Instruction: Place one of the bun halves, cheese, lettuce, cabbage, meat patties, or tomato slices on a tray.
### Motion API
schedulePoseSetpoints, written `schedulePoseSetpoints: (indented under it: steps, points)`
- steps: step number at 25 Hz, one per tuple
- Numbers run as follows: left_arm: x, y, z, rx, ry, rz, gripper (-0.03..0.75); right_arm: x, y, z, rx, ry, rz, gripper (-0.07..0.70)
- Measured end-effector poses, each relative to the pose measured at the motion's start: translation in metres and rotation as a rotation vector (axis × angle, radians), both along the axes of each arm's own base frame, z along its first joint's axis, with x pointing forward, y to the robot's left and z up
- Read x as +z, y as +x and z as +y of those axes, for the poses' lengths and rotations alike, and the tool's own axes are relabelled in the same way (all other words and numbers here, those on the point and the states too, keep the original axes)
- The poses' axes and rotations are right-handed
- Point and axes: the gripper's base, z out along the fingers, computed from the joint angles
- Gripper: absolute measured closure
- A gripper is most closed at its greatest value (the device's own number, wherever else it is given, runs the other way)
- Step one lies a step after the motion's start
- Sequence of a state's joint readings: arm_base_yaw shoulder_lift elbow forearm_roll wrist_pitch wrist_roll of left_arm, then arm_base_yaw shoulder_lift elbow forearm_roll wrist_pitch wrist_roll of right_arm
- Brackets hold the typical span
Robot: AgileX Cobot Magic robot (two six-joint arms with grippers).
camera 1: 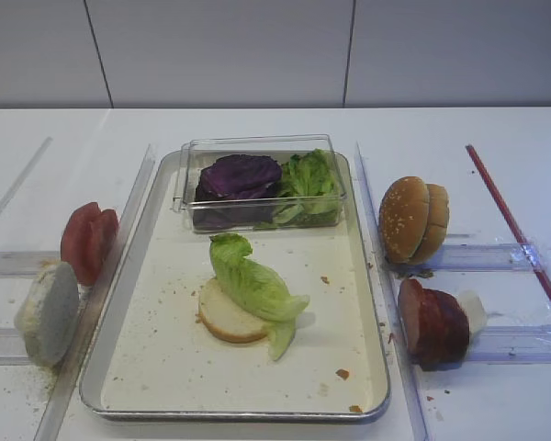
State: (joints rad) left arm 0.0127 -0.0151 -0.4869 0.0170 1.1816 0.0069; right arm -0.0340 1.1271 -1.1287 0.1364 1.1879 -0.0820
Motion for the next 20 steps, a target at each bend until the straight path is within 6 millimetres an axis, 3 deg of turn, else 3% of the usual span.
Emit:
schedulePoseSetpoints:
  steps: [11,20]
  points:
    - [0.0,0.0,0.0,0.0,0.0,0.0,0.225,-0.019,-0.091,0.003,-0.014,0.0,-0.162,0.208]
    - [0.0,0.0,0.0,0.011,-0.016,-0.001,0.225,-0.049,-0.137,0.004,-0.036,0.012,-0.229,0.208]
